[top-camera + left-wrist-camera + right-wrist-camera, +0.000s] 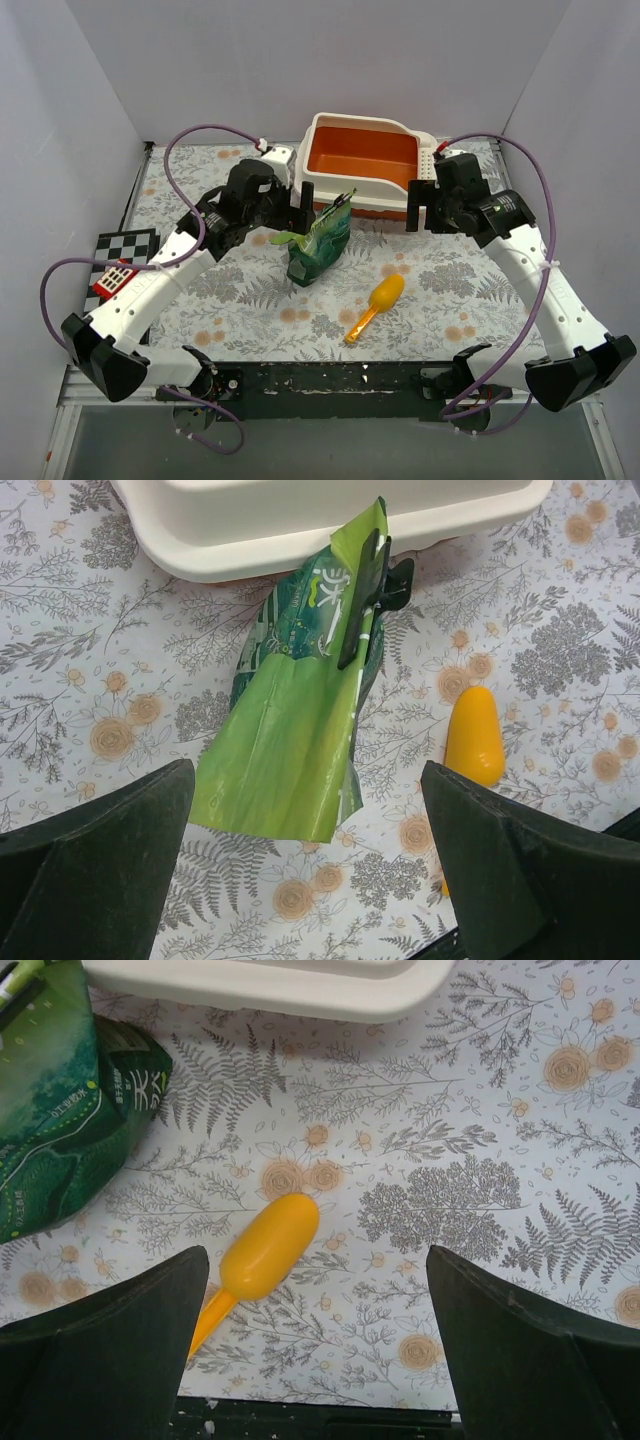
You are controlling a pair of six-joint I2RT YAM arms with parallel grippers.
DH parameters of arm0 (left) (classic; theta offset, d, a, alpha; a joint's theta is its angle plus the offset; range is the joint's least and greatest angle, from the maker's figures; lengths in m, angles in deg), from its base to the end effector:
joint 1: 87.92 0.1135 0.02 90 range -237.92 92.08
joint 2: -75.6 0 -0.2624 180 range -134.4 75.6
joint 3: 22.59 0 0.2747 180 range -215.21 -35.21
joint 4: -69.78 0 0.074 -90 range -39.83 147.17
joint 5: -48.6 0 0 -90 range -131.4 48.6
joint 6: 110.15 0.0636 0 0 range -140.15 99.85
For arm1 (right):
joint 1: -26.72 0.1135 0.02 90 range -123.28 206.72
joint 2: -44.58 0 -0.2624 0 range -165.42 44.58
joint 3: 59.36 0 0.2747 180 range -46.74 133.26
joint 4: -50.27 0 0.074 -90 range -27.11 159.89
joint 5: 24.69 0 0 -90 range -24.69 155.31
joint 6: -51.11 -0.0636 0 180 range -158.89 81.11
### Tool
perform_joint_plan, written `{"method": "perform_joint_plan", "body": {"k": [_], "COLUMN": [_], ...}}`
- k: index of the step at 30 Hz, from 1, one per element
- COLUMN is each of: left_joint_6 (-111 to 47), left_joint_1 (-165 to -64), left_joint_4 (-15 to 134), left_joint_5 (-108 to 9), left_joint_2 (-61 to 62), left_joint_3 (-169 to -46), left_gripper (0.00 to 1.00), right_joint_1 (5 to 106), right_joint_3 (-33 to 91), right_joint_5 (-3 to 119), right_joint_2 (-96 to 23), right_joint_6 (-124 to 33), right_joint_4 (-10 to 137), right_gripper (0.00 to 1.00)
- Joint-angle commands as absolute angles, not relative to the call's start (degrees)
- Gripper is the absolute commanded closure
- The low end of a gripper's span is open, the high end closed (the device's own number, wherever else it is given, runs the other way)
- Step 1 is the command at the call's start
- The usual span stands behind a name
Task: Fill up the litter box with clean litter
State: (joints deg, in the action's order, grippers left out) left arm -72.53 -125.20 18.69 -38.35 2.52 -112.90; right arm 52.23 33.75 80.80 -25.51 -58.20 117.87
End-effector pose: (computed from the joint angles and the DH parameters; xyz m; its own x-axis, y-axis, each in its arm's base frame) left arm 0.2568 -0.1913 0.3693 -0.7219 -0.4445 -0.5304 -0.0034 0.7687 -0.6396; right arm 0.2599 0.1052 0.3727 -0.6783 0.0294 -0.7342 -0.0202 0.9981 0.0586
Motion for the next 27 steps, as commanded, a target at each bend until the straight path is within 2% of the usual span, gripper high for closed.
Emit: {"method": "perform_joint_plan", "body": {"k": [1, 9, 19, 21, 27], "left_joint_6": [-69.5, -66.1, -63.2, -62.1, -57.9], "left_joint_1": [-127.2, -129.7, -130.2, -130.4, -130.6], "left_joint_4": [21.6, 26.7, 31.8, 33.0, 34.4], "left_joint_5": [-34.6, -35.6, -34.5, -34.7, -35.0], "left_joint_2": [1.2, -0.9, -7.4, -8.9, -12.2], "left_joint_3": [-111.2, -108.3, -105.3, -105.3, -106.3], "left_gripper": [0.02, 0.02, 0.03, 0.15, 0.72], "right_joint_1": [52.1, 52.0, 52.0, 52.0, 52.0], "right_joint_3": [33.0, 27.6, 25.6, 25.2, 24.7], "right_joint_5": [79.5, 72.3, 69.3, 68.8, 68.0], "right_joint_2": [-24.4, -22.0, -21.3, -21.3, -21.2], "right_joint_6": [-57.3, -56.3, -55.5, -55.4, -55.1], "right_joint_4": [118.0, 113.9, 112.4, 112.0, 112.0], "right_gripper": [0.02, 0.03, 0.04, 0.04, 0.05]}}
